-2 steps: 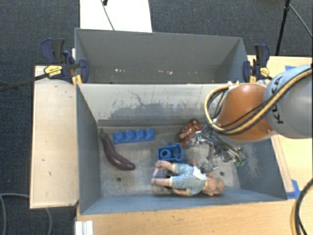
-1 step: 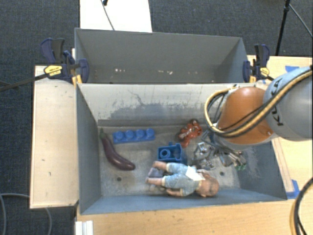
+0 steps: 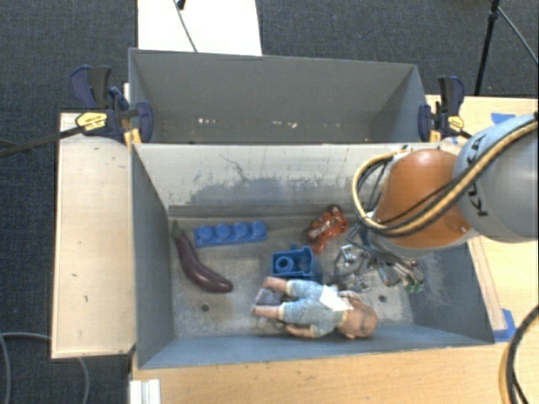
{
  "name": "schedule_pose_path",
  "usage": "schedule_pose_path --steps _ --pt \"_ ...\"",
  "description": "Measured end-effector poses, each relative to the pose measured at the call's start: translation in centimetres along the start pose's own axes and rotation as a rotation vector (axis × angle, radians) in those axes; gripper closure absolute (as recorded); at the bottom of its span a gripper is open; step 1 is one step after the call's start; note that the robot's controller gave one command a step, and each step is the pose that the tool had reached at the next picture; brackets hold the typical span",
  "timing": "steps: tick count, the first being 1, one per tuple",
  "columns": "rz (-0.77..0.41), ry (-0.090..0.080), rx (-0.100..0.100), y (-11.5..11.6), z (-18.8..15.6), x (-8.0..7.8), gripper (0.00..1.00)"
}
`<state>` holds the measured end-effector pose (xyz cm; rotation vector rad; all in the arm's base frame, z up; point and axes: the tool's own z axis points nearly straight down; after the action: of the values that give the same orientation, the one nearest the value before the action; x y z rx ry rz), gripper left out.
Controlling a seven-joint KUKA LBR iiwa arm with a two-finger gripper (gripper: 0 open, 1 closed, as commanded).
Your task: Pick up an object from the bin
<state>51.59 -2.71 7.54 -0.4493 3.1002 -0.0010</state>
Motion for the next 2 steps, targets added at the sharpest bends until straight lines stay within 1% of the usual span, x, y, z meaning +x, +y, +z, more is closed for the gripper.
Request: schedule_pose_path --steps 1,2 --pt "0.082 0.006 -0.002 -0.5 0.0 -0.7 1.00" --pt "0.264 0.004 0.005 1.9 0.0 -1.9 1.00"
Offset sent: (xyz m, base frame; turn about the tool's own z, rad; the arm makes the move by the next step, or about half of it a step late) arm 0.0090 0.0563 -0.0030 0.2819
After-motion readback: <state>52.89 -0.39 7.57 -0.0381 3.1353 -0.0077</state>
